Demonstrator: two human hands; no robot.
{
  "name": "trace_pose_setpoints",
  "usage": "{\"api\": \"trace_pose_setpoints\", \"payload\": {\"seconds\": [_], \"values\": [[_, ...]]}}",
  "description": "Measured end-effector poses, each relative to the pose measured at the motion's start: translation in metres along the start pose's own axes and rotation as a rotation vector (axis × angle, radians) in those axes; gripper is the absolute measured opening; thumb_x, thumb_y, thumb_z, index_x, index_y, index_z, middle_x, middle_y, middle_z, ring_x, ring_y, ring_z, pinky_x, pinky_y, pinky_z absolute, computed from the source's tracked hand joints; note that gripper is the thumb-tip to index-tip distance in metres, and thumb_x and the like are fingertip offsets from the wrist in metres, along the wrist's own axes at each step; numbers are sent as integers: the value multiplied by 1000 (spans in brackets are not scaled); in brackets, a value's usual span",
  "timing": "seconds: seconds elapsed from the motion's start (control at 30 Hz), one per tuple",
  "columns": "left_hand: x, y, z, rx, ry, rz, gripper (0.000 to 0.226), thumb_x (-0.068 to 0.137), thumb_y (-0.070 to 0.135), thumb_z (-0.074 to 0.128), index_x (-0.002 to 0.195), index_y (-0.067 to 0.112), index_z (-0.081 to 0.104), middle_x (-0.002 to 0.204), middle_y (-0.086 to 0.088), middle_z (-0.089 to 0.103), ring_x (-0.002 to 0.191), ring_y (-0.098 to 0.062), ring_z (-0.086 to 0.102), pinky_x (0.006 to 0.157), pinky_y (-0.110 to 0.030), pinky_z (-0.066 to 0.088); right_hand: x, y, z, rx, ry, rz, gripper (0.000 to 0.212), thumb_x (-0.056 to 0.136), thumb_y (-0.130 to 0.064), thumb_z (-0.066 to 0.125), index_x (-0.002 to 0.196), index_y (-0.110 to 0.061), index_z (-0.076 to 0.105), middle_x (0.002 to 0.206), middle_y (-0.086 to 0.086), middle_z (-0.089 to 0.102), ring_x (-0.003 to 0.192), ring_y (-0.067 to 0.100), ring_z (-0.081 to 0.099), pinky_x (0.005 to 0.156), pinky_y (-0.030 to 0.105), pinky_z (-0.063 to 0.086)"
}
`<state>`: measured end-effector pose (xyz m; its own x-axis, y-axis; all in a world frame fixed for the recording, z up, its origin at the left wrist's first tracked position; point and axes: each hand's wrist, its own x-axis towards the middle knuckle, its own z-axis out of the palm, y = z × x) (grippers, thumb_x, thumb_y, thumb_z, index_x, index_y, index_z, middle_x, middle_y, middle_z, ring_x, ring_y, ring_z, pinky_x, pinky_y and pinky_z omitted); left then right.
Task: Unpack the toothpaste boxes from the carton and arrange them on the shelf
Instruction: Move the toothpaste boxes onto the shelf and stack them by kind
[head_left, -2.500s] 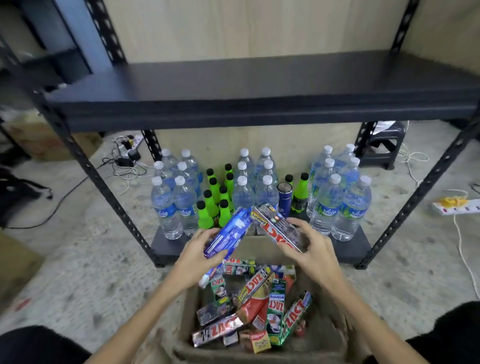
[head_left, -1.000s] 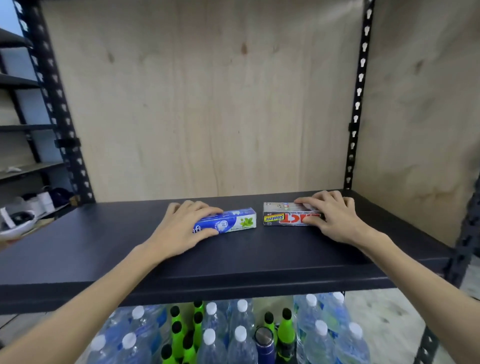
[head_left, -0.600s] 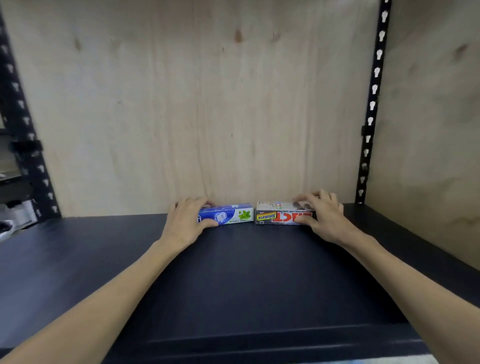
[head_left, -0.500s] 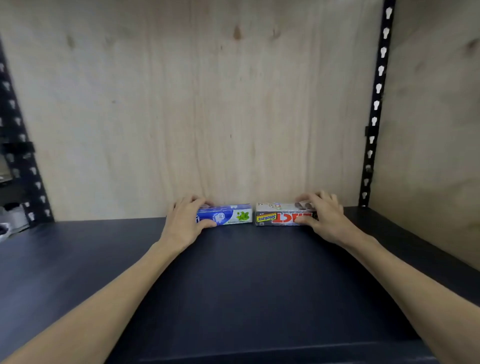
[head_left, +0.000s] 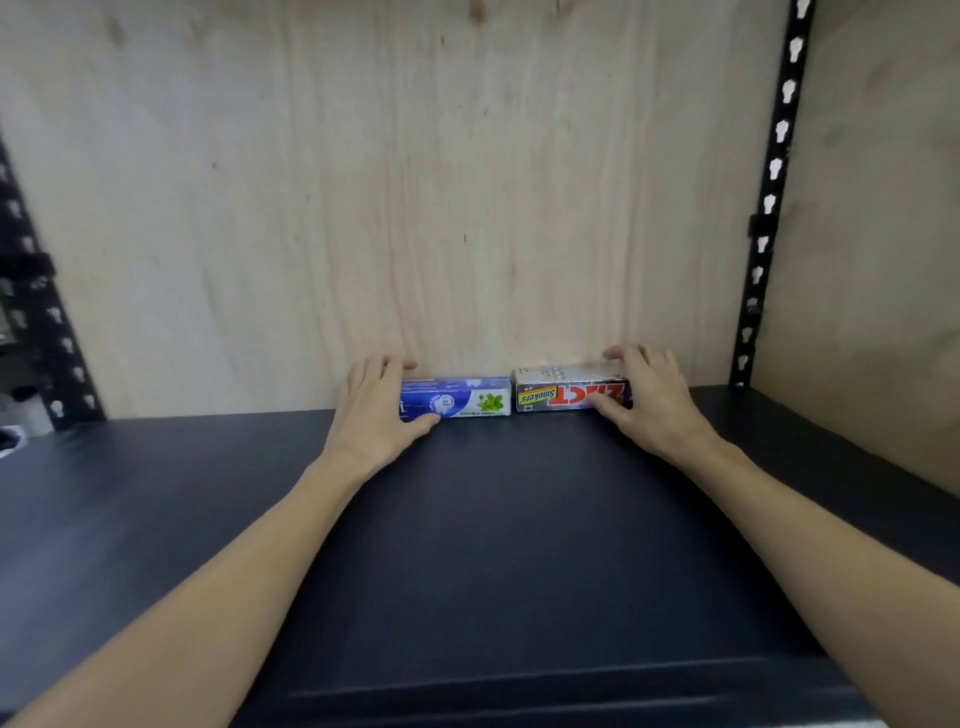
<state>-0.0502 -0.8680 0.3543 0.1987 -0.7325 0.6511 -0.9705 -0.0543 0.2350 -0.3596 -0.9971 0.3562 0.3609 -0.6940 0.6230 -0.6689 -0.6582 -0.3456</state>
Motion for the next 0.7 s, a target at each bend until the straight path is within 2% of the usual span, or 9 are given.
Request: {"api": "trace_pose_setpoints", "payload": {"seconds": [0.17, 0.33, 0.47, 0.6, 0.7], "values": [[-31, 21, -27, -39, 9, -13, 72, 85, 43, 75, 142, 14, 43, 141, -1, 46, 132, -23, 36, 112, -34, 31, -37, -24, -20, 39, 46, -18, 65, 89, -48, 68, 140, -14, 47, 131, 5, 50, 123, 23, 40, 107, 39, 37], [-75, 43, -60, -52, -11, -35, 67, 88, 43, 69, 142, 13, 43, 137, -2, 48, 130, -26, 39, 110, -36, 32, -84, -62, -44, 51, 30, -39, 72, 88, -51, 68, 144, -12, 43, 134, 5, 50, 125, 26, 39, 106, 45, 37], [-117, 61, -90, -40, -55, 12, 52, 92, 37, 64, 135, 12, 48, 128, -4, 54, 126, -26, 44, 104, -42, 40, -126, -95, -66, -38, 80, -33, 72, 86, -48, 70, 141, -8, 45, 125, 11, 52, 117, 33, 45, 98, 47, 40], [-159, 81, -121, -40, -38, -11, 39, 95, 35, 60, 129, 15, 54, 118, 0, 62, 113, -23, 52, 98, -39, 43, -188, -134, -75, 230, 166, 37, 61, 88, -46, 68, 136, -12, 51, 107, 1, 51, 106, 21, 44, 99, 42, 41], [-206, 93, -131, 1, 136, -3, 31, 98, 37, 53, 123, 19, 59, 121, 2, 62, 121, -23, 50, 104, -38, 36, -241, -164, -67, 295, 224, -17, 56, 88, -42, 70, 135, -16, 52, 103, -3, 46, 101, 12, 41, 98, 36, 40]]}}
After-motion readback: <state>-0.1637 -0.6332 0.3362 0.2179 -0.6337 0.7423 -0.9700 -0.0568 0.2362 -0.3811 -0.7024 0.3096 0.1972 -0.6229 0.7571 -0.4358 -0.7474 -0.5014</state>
